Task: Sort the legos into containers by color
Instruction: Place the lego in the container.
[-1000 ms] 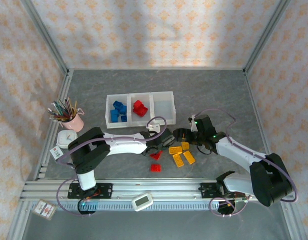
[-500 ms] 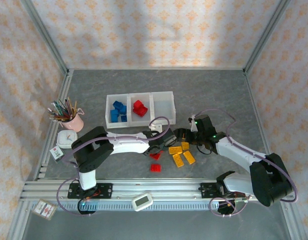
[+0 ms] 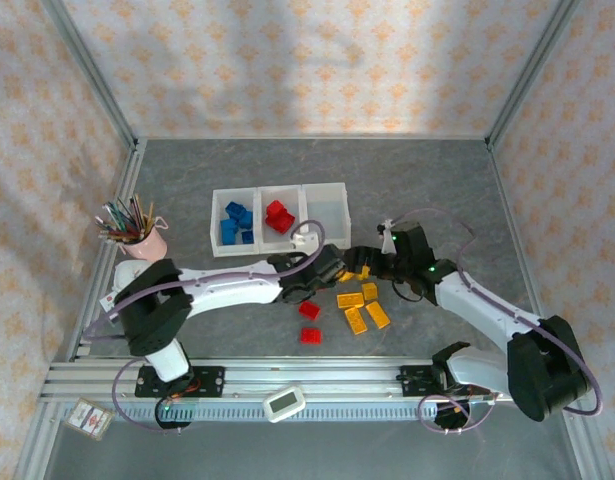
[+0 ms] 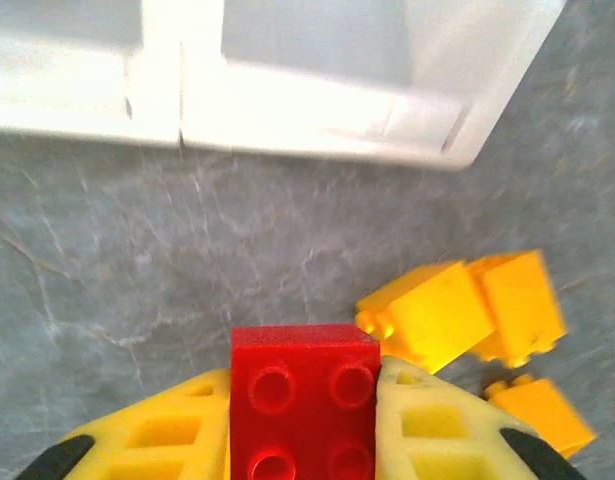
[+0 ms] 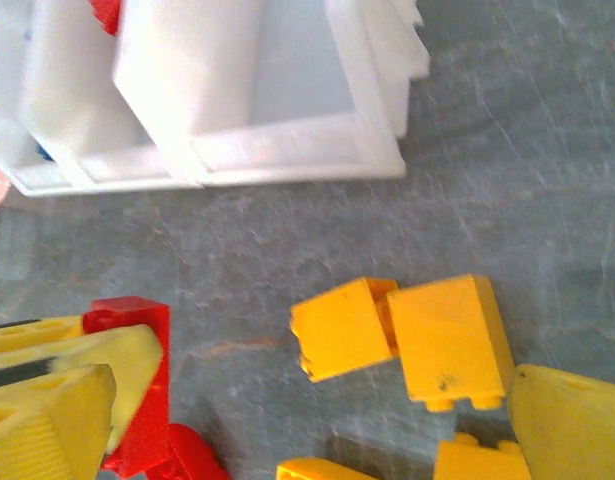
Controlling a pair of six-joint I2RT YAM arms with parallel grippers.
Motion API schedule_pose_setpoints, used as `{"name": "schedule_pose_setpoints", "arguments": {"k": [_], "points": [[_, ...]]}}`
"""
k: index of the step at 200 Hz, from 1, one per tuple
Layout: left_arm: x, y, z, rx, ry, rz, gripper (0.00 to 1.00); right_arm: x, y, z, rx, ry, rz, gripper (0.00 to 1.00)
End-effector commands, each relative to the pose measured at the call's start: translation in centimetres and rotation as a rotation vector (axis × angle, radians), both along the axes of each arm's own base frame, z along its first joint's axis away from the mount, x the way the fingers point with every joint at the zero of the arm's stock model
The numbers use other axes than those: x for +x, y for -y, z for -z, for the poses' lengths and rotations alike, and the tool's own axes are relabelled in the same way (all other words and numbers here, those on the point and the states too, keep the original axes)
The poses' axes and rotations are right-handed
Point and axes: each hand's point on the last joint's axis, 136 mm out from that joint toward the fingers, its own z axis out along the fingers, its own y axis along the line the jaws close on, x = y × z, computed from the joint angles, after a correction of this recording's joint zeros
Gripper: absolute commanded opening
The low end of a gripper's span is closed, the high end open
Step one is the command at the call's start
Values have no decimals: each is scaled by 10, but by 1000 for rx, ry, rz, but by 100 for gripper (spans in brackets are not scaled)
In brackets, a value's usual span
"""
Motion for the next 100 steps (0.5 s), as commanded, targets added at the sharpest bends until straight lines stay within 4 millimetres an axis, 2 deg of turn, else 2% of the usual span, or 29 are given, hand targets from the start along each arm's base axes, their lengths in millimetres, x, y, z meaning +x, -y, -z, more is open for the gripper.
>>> {"name": "schedule_pose_setpoints", "arguments": {"k": [1, 24, 38, 65, 80, 100], "points": [[13, -33, -18, 63, 66, -49, 26, 11, -7, -25, 33, 50, -3, 100], [32, -59, -39, 90, 118, -100, 26, 18, -17, -37, 48, 83, -19, 100], [46, -75, -52, 92, 147, -138, 26, 23, -26, -37, 50, 83, -27, 100], [76, -90, -77, 96, 211, -173, 26, 33, -37, -43, 51, 115, -25, 100], [95, -98, -82, 120, 236, -194, 26, 39, -43, -43, 54, 118, -25, 100], [119, -109, -75, 146, 222, -226, 26, 45, -48, -45, 65, 127, -21, 100]]}}
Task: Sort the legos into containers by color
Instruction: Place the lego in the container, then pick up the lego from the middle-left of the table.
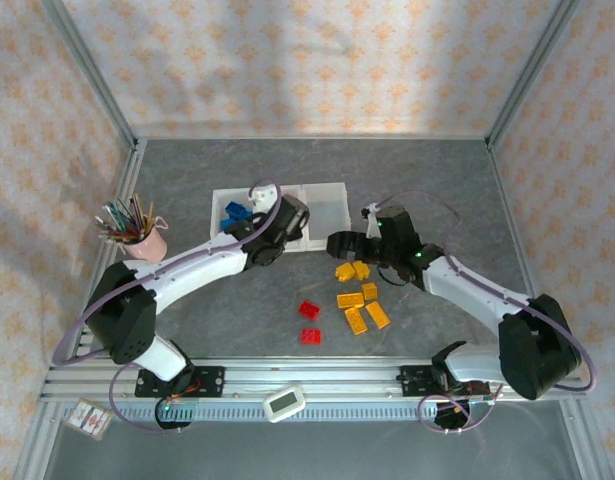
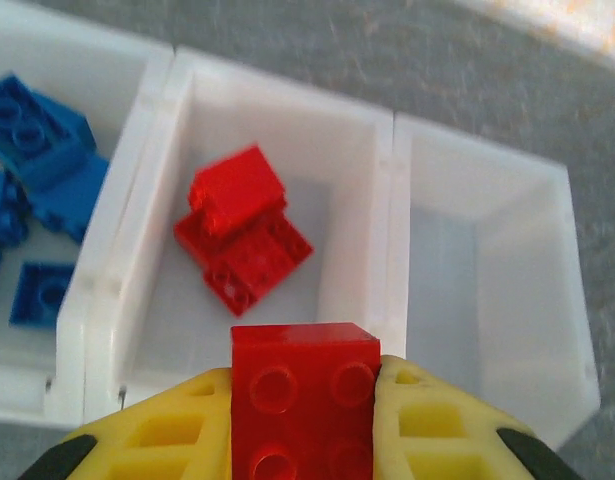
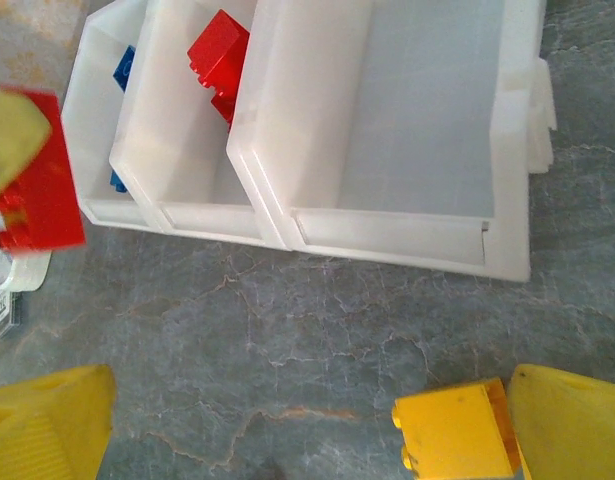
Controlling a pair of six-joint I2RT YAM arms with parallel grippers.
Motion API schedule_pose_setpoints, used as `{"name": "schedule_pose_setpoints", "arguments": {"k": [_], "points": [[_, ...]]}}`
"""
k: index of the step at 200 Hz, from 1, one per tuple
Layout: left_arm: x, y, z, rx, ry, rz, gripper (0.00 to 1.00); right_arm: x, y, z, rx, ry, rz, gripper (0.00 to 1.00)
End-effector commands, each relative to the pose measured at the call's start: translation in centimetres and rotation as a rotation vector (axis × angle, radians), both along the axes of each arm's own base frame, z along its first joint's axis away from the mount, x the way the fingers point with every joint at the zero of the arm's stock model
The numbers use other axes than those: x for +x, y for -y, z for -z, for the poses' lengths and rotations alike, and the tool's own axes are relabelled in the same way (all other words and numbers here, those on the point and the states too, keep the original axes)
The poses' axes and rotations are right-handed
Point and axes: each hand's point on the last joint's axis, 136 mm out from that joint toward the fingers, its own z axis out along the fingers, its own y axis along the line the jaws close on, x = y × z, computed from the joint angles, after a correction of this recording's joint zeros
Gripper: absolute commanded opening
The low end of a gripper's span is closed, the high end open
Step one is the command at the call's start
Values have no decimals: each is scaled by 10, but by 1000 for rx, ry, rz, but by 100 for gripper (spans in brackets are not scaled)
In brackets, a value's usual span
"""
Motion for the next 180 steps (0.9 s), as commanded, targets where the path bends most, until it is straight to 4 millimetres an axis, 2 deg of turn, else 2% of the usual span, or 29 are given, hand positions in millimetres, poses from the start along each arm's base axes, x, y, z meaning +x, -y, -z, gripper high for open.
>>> {"name": "schedule_pose_setpoints", "arguments": {"k": [1, 36, 69, 84, 86, 96, 128, 135, 138, 144, 163, 180], "points": [[30, -12, -4, 71, 27, -24, 26, 19, -8, -20, 35, 68, 30, 100], [70, -21, 8, 89, 18, -55, 26, 32, -7, -18, 7, 77, 60, 100], [97, -27, 23, 126, -15, -74, 28, 36, -10, -14, -2, 68, 56, 100], [104, -25, 22, 126, -23, -65, 36, 37, -10, -13, -6, 64, 57, 100], [105, -25, 31, 137, -41, -63, 37, 37, -10, -13, -6, 65, 58, 100], [107, -22, 34, 142, -48, -50, 43, 37, -10, -14, -9, 65, 57, 100], [104, -20, 25, 133, -52, -25, 51, 39, -9, -13, -26, 68, 55, 100], [101, -20, 28, 137, -63, -19, 52, 39, -9, -14, -31, 70, 53, 100], [99, -20, 17, 123, -44, -18, 52, 38, -9, -13, -35, 68, 51, 100], [96, -21, 12, 112, -42, -13, 52, 38, -8, -11, -43, 65, 49, 100], [78, -15, 8, 72, -58, 35, 54, 33, -7, -9, -57, 54, 33, 100], [53, -10, 7, 64, -71, 70, 56, 25, -4, -3, -70, 34, 20, 100]]}}
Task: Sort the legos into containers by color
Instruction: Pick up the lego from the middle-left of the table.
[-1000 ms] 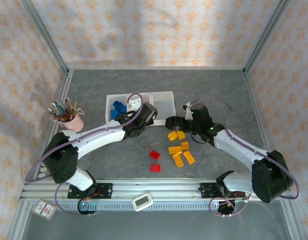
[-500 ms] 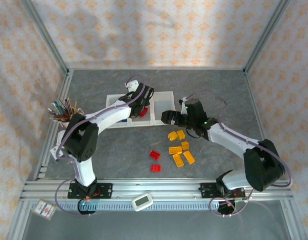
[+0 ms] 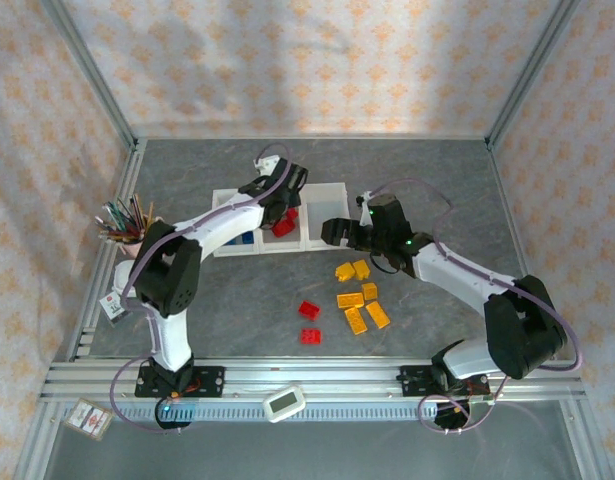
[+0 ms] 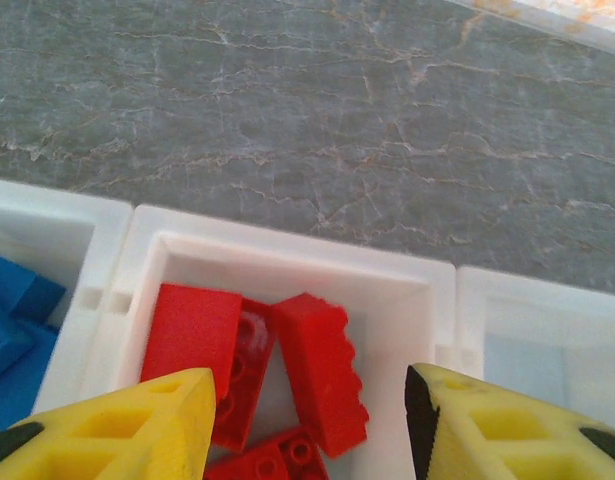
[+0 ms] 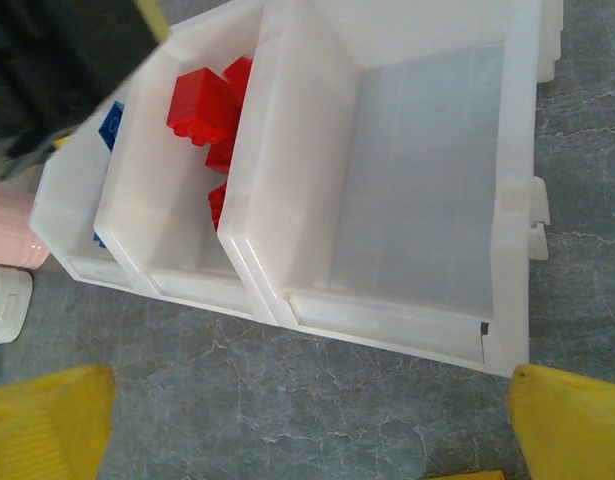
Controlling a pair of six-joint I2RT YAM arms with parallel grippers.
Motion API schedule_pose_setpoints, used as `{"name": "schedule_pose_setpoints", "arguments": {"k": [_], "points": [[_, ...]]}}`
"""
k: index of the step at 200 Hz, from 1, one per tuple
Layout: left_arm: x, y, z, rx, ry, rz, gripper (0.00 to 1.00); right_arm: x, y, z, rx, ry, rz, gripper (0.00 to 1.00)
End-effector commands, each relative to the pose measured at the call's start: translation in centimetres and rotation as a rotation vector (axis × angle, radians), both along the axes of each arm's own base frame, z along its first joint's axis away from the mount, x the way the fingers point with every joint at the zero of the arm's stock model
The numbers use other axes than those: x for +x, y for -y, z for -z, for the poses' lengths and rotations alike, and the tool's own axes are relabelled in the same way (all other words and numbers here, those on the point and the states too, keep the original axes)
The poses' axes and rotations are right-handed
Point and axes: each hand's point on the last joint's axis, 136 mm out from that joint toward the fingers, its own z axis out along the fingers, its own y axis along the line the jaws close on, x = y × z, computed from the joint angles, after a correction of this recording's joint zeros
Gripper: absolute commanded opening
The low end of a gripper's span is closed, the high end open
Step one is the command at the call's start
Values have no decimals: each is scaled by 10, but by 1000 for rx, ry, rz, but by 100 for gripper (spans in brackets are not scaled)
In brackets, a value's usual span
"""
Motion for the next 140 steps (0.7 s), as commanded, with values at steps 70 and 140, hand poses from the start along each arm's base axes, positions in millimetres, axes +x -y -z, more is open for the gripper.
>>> {"name": "schedule_pose_setpoints", "arguments": {"k": [70, 140], "points": [[-168, 48, 25, -74, -176, 184, 65, -53, 24, 37, -100, -132, -44, 100], [-248, 84, 71, -228, -299, 126, 71, -88, 39, 68, -77, -206, -32, 100]]}}
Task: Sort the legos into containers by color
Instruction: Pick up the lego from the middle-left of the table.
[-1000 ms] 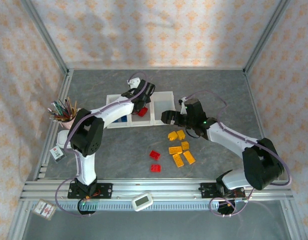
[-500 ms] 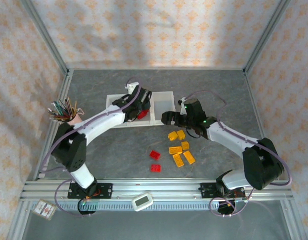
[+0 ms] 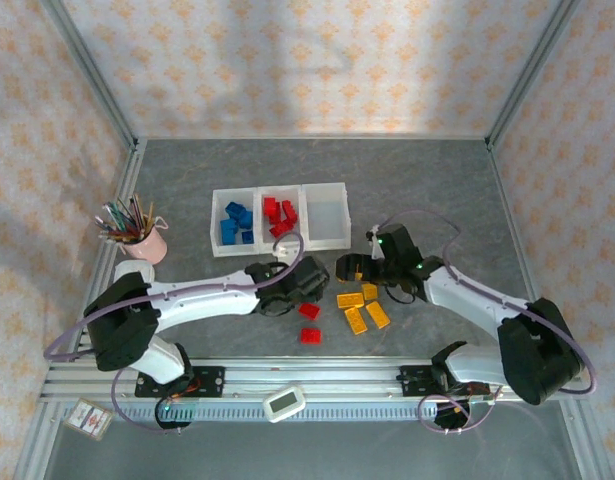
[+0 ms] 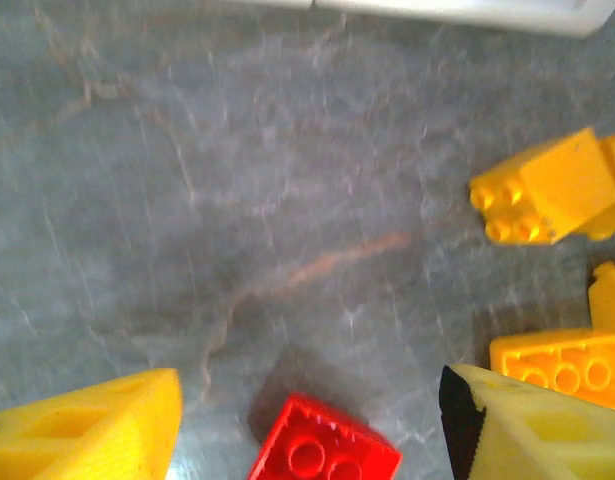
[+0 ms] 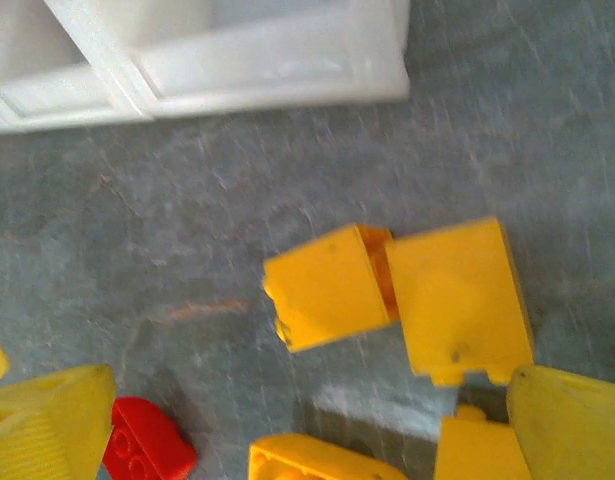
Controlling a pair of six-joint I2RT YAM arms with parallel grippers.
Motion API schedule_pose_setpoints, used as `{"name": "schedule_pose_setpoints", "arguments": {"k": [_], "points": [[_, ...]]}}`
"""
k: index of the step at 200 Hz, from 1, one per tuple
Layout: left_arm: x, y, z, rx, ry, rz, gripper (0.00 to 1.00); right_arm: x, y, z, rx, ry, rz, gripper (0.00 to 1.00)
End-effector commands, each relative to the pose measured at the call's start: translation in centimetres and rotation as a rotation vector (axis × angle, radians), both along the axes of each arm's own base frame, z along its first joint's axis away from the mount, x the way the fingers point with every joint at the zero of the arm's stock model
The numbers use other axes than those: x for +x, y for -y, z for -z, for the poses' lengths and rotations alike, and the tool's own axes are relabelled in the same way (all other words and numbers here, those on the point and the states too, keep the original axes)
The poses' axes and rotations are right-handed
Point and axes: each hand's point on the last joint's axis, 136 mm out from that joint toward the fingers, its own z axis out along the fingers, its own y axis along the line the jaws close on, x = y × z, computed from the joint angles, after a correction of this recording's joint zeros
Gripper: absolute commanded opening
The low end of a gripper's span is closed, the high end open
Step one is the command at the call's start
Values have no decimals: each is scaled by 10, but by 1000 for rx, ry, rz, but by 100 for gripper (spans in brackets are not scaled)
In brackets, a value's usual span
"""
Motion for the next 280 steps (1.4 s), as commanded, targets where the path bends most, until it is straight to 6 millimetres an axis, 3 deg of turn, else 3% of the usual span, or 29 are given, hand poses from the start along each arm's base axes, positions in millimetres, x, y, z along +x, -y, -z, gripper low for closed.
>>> {"name": "schedule_pose_setpoints", "arguments": {"k": [1, 42, 72, 120, 167, 201, 233, 280], "points": [[-13, 5, 7, -89, -42, -110, 71, -10, 2, 3, 19, -8, 1, 100], [-27, 7, 25, -82, -72, -163, 74, -15, 10, 14, 9, -17, 11, 100], [-27, 27, 32, -138, -89, -148, 74, -13, 13, 8, 20, 8, 20, 100], [-21, 35, 41, -83, -81, -138, 73, -11, 16, 7, 33, 9, 30, 100], [-11, 38, 46, -40, -63, -140, 65, -10, 16, 5, 42, 14, 34, 100], [-9, 42, 48, -32, -62, -124, 52, -10, 18, 3, 40, 17, 38, 100], [-10, 41, 54, -11, -73, -116, 49, -10, 19, 3, 38, 15, 41, 100], [-4, 40, 47, -17, -39, -124, 39, -8, 18, -1, 42, 22, 46, 100]]}}
